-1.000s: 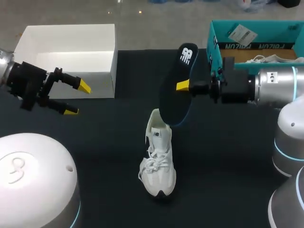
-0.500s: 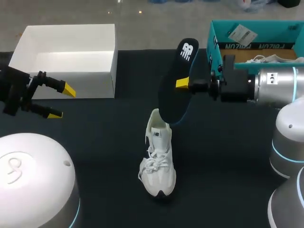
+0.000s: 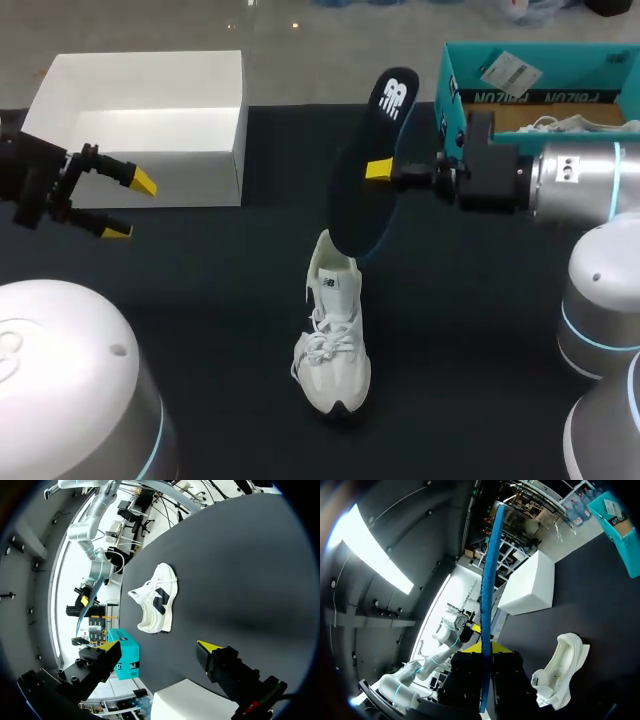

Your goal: Take the shoe out of the shoebox, open the shoe tongue, remove and reinsert the insole, then place the shoe into the shoebox

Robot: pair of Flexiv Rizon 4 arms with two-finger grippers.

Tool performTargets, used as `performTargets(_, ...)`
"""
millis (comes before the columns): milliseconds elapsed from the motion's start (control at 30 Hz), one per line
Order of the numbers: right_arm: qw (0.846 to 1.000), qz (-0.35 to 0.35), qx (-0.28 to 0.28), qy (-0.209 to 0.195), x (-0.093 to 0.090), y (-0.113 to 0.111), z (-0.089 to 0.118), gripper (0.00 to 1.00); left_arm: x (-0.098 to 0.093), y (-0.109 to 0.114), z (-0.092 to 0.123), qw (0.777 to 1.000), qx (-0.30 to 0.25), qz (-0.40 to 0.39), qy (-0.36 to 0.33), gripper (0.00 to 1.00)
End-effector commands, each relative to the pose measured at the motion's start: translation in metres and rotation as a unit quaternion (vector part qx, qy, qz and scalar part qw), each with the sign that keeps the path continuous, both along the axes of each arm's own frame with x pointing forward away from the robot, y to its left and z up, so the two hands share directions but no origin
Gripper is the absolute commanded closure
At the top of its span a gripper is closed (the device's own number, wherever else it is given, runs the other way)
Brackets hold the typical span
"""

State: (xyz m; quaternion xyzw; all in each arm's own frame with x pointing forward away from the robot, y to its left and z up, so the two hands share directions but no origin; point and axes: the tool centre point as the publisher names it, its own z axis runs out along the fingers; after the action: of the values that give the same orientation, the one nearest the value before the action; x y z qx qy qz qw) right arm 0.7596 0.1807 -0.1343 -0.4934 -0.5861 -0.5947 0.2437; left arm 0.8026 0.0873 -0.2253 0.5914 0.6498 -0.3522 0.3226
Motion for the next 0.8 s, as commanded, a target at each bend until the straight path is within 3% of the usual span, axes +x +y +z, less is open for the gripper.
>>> performTargets(33,1.0,0.003,-0.003,-0.001,-0.002,0.006,0.002,1.0,0.02,0.003,-0.003,0.998,-0.043,-0.04,0.013,0.0)
performTargets(233,1.0,0.005,-0.002,0.005,-0.004,0.006,0.001,1.0,0.033,0.004,0.002,0.998,-0.034,-0.056,0.008,0.0)
performTargets(433,1.0,0.004,-0.003,0.005,-0.005,0.004,0.001,1.0,0.032,-0.002,0.004,0.997,-0.021,-0.074,0.005,0.0)
performTargets(533,1.0,0.004,-0.003,0.003,-0.004,0.004,0.001,1.0,0.03,-0.006,0.005,0.999,-0.021,-0.047,0.01,0.0)
performTargets(800,0.999,-0.019,-0.018,-0.041,0.01,0.011,-0.006,1.0,0.028,-0.008,0.004,0.999,-0.019,-0.024,0.031,0.0)
